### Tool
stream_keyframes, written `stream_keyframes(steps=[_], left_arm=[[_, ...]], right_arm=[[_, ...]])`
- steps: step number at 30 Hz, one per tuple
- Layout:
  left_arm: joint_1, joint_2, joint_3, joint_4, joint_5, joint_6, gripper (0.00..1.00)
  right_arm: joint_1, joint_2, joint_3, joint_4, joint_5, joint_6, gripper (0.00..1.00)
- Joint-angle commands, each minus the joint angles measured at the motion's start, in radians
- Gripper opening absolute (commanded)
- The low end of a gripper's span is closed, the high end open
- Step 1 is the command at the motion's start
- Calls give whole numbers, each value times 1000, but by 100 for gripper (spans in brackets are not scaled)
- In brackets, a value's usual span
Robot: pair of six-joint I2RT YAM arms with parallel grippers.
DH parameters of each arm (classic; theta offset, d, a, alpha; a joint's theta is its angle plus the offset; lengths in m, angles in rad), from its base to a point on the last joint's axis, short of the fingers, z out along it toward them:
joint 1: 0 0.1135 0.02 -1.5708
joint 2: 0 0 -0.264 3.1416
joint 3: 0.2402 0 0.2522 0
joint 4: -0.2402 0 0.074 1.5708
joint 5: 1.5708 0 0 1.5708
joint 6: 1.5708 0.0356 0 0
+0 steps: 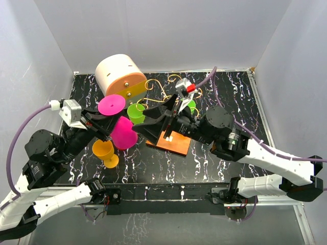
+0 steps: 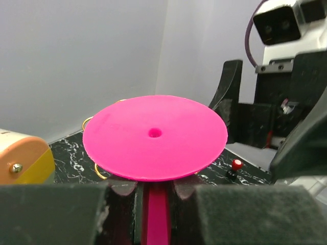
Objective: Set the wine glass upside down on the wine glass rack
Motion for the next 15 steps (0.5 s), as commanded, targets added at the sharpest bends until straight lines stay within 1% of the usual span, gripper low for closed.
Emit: stream_keyframes(steps=[1, 3, 6, 10, 15], left_arm=[[3, -11, -39, 48, 37, 83, 0], [3, -16, -57, 65, 59, 101, 0], [2, -23, -76, 89, 93, 129, 0], [2, -33, -94, 109, 125, 143, 0], [2, -40, -100, 104, 135, 140, 0]], right_arm=[[2, 9, 104, -52, 82, 289, 84], [2, 48, 177, -128, 127, 412, 78], [2, 119, 270, -213, 117, 540, 68], [2, 161, 300, -196, 96, 626, 57], [2, 160, 287, -225, 137, 689, 35]])
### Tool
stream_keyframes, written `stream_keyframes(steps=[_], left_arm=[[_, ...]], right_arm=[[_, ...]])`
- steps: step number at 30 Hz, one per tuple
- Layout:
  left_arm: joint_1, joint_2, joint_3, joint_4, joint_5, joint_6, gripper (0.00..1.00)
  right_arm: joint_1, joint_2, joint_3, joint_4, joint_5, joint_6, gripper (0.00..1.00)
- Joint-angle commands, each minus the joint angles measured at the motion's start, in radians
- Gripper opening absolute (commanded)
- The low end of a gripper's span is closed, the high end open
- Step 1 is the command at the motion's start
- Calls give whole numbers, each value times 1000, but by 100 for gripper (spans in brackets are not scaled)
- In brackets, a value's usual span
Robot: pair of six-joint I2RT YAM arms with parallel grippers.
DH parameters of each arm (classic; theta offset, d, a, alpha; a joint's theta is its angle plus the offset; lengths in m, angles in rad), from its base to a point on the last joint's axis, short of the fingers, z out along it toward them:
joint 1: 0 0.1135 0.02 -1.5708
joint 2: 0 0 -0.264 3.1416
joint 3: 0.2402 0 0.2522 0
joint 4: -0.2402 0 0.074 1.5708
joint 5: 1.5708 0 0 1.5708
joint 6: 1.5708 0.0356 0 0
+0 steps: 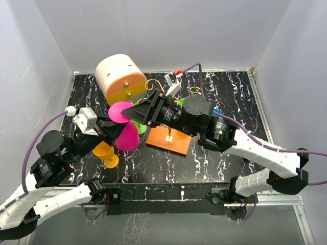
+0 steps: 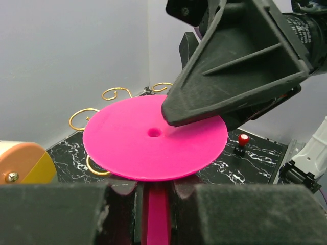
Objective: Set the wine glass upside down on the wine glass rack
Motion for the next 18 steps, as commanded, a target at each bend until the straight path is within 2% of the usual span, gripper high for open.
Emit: stream_keyframes(steps=[1, 3, 10, 13, 14, 15, 18], left_arm=[[2, -18, 2, 59, 31, 14, 0], [2, -23, -4, 56, 36, 7, 0], [2, -44, -31, 37, 37, -13, 0], [2, -52, -37, 29, 28, -27, 0], [2, -52, -39, 25, 22, -32, 3], [3, -53, -39, 19, 15, -42, 13], [3, -51, -37, -13, 21, -59, 41]], right_arm=[[3, -24, 10, -23, 45, 111, 32], [4, -40, -13, -11, 63, 122, 26], [3, -56, -39, -28, 92, 128, 18], [3, -62, -50, -24, 102, 127, 11], [3, -63, -55, -19, 109, 125, 5], [3, -65, -59, -15, 113, 126, 0], [3, -76, -82, 16, 127, 132, 0]])
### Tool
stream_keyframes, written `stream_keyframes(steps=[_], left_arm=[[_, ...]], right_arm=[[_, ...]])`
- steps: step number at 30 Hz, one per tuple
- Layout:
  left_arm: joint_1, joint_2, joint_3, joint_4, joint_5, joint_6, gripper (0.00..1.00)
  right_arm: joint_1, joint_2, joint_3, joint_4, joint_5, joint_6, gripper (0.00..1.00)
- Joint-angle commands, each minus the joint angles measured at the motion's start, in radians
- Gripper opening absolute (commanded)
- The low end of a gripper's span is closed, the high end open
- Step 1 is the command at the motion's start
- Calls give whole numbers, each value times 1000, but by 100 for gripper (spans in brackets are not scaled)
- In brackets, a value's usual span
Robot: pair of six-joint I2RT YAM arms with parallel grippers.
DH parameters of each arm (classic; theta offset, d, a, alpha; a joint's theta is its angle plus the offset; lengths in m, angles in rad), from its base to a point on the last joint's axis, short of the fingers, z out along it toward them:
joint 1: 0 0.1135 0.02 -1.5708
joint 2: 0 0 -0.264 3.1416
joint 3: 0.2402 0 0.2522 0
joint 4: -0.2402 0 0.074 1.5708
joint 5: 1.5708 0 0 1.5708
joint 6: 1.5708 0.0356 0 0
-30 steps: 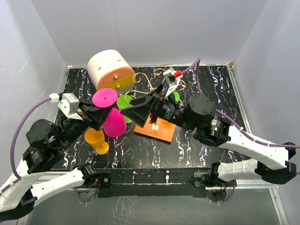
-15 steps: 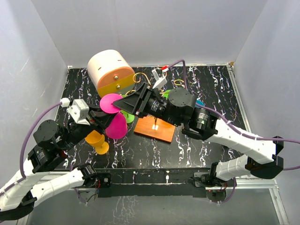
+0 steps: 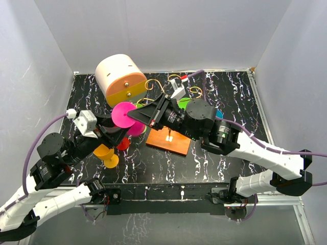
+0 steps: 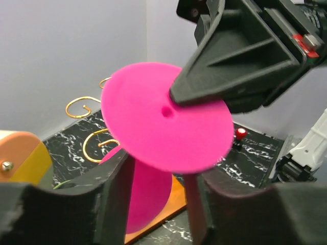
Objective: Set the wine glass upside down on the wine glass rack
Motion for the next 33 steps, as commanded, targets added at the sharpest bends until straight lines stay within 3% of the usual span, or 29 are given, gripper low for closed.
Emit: stream_keyframes(steps=[1, 3, 6, 12, 17, 19, 25, 33], left_arm=[[2, -12, 10, -32, 11, -61, 48], [2, -9, 20, -87, 4, -89, 55], [1, -22, 37, -173, -19, -192, 59], [2, -110, 52, -282, -91, -569, 59], [2, -214, -51, -168, -4, -629, 61], [2, -234, -74, -175, -64, -673, 63], [2, -197, -10, -310, -298, -906, 64], [2, -94, 66, -413, -323, -1158, 63]], right_arm=[[-6, -47, -35, 49, 72, -35, 0], [-6, -55, -56, 75, 77, -20, 0], [-6, -60, -75, 91, 74, 2, 0], [-5, -61, -113, 114, 68, 24, 0], [-6, -70, -142, 118, 80, 22, 0], [-6, -78, -163, 126, 80, 8, 0], [-6, -108, -213, 128, 72, -1, 0], [-6, -115, -236, 152, 36, -19, 0]])
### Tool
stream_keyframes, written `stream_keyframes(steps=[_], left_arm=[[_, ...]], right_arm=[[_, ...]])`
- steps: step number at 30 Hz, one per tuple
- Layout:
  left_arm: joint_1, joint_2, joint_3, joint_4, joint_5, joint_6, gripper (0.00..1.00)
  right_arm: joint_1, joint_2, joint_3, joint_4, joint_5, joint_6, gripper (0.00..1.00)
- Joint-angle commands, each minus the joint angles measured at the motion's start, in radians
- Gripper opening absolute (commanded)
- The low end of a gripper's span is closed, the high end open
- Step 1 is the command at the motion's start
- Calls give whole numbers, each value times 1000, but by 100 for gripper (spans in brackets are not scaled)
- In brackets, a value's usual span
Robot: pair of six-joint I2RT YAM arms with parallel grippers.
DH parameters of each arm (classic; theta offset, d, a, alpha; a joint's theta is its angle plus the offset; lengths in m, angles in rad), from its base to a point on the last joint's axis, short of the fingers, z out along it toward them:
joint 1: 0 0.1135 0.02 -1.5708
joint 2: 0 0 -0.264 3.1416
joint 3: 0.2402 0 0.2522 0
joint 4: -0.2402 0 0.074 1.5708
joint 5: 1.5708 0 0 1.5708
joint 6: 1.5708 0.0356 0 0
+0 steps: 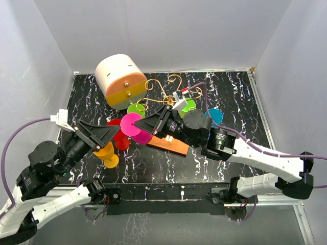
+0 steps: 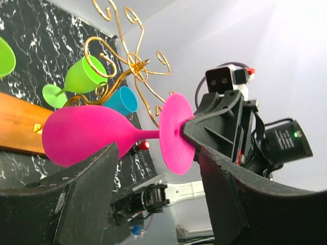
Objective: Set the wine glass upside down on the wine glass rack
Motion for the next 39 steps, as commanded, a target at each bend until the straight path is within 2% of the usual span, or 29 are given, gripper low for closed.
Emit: stream_keyframes(steps=[1, 5, 9, 15, 19, 24, 25, 26, 30, 32, 36, 39], left_arm=[[0, 44, 39, -77, -56, -205, 63], [0, 49, 2, -2, -14, -223, 60], [0, 49, -15, 52, 12, -251, 44], [0, 49, -105, 159, 53, -320, 28], [0, 60, -108, 146, 36, -328, 13], [0, 44, -103, 140, -9, -321, 0], [0, 44, -104, 146, -13, -321, 0], [-1, 47, -105, 151, -12, -322, 0], [0, 86, -89, 151, -7, -333, 0], [-1, 104, -78, 136, -12, -354, 0], [0, 110, -70, 132, -63, -389, 0], [-1, 113, -76, 149, -98, -415, 0]], right_arm=[[2, -26, 1, 89, -22, -22, 0], [2, -11, 9, 98, -43, -32, 0], [2, -7, 7, 98, -53, -32, 0], [2, 8, 7, 91, -87, -31, 0], [2, 5, -1, 89, -91, -26, 0], [2, -17, -19, 75, -64, -24, 0], [3, -23, -23, 72, -57, -23, 0], [2, -27, -26, 66, -46, -23, 4], [2, -52, -31, 40, -2, -30, 41], [2, -70, -37, 27, 28, -38, 53], [2, -115, -35, -34, 114, -66, 64], [2, -161, -34, -86, 190, -88, 66]])
